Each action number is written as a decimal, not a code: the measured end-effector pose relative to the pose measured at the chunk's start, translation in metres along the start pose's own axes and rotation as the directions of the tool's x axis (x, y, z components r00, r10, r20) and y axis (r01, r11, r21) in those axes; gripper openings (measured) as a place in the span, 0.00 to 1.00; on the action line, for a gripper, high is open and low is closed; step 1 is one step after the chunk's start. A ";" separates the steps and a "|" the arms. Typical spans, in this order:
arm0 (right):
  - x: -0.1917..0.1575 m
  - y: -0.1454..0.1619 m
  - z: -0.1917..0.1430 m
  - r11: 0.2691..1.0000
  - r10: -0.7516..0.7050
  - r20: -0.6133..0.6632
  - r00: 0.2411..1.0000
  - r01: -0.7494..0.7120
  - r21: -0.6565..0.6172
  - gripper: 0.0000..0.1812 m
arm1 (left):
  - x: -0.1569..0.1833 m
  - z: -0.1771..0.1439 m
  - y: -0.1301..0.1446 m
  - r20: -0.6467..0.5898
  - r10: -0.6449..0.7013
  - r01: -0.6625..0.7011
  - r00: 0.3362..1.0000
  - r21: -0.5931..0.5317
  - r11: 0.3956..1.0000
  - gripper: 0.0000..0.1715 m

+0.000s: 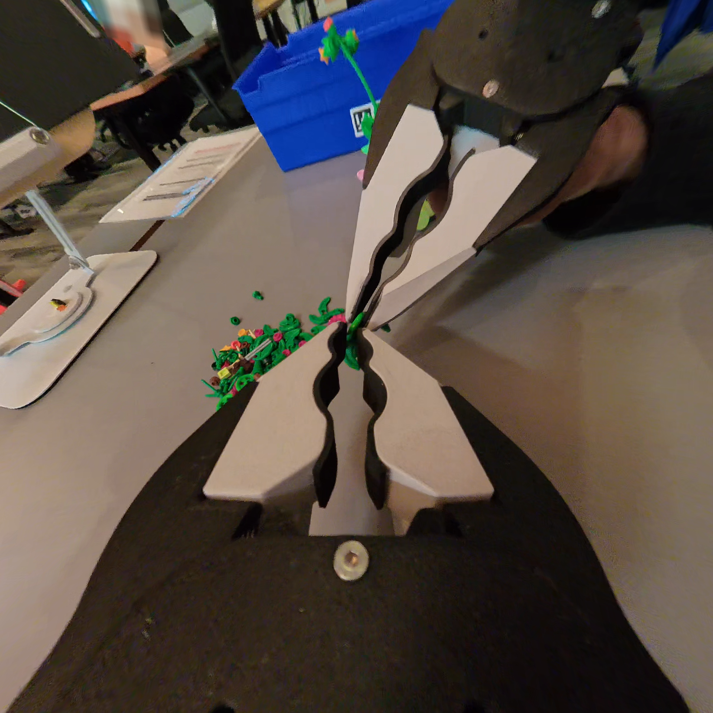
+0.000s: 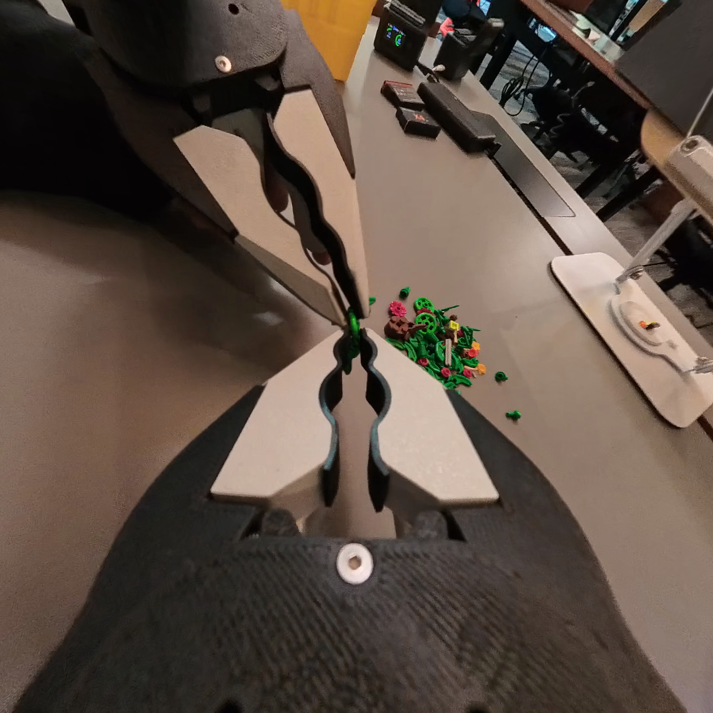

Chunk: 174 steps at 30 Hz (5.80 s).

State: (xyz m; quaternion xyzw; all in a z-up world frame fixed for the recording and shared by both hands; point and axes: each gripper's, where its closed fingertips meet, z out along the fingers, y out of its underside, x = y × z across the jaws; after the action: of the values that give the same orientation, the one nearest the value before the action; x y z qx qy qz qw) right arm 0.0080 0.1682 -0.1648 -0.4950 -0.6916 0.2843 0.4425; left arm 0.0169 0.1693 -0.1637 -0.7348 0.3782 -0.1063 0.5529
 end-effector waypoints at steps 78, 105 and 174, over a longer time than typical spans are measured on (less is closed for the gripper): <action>0.023 -0.041 -0.024 0.875 0.363 0.094 0.927 -0.374 0.306 0.00 | -0.020 -0.014 -0.043 0.392 0.293 -0.357 0.872 0.100 0.929 0.00; 0.022 -0.045 -0.029 0.845 0.395 0.150 0.907 -0.422 0.329 0.00 | -0.021 -0.013 -0.042 0.398 0.300 -0.357 0.867 0.075 0.931 0.02; 0.038 -0.034 -0.011 0.583 0.678 0.373 0.634 -0.772 0.252 0.12 | -0.038 -0.014 -0.028 0.297 0.038 -0.080 0.954 0.131 0.988 0.00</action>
State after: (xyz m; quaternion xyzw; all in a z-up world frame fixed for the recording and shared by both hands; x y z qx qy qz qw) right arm -0.0012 0.1909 -0.1189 -0.5992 -0.4025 0.6287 0.2892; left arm -0.0052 0.1873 -0.1239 -0.6896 0.3052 -0.0057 0.6567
